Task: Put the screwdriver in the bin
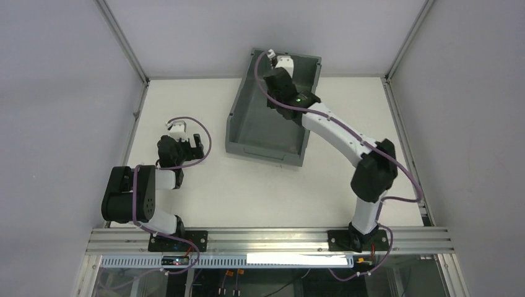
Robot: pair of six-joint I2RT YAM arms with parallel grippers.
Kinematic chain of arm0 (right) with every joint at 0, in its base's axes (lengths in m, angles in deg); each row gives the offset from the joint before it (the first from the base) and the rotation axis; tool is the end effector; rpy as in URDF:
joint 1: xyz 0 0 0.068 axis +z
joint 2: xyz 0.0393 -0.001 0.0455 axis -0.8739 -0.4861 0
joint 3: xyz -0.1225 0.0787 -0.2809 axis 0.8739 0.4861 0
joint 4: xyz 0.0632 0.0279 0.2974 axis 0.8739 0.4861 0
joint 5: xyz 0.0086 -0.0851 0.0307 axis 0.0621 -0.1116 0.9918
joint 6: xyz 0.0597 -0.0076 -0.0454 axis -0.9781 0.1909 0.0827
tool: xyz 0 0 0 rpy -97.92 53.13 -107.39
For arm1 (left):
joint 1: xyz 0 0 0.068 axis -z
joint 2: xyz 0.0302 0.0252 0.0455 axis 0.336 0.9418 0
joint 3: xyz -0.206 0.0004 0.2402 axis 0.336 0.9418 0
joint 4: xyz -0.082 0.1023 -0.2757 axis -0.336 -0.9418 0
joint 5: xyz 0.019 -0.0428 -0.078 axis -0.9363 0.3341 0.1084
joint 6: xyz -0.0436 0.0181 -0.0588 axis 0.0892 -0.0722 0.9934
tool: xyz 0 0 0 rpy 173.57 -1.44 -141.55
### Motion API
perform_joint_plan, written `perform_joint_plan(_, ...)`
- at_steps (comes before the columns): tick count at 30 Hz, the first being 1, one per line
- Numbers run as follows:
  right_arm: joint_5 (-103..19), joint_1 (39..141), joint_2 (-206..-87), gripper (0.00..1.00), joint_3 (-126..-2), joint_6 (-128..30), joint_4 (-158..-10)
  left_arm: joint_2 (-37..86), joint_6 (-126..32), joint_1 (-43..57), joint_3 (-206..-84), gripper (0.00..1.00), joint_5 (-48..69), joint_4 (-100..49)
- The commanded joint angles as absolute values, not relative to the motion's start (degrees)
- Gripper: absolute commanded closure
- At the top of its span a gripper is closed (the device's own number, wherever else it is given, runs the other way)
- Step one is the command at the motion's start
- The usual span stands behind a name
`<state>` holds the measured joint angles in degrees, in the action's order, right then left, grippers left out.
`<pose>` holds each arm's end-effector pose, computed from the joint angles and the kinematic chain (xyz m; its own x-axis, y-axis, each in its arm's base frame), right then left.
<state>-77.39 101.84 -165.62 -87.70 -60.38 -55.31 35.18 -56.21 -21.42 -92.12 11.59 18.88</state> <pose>0.3817 0.2918 0.4085 -0.4440 -0.0198 -0.8958 -0.1436 0.9884 0.0494 0.2983 -0.0012 0.1301 -0.3523 -0.0439 -0.9348 0.1108 0.9899 -0.0883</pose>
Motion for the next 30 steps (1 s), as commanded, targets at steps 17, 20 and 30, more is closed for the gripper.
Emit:
perform_joint_plan(17, -71.98, 96.87, -200.92, 1.0, -105.42, -78.26, -43.37, 35.12, -56.89, -20.69, -93.38, 0.01, 12.39, 20.79)
perform_joint_plan(20, -70.42, 96.19, -202.66, 0.97, -106.06, -79.13, -43.3, 35.14, -56.89, -20.7, -93.38, 0.01, 12.38, 20.79)
perform_joint_plan(30, -70.25, 95.96, -203.76, 0.25, -114.56, -76.12, -36.87, 35.17, -56.89, -20.74, -93.38, 0.01, 12.45, 20.79)
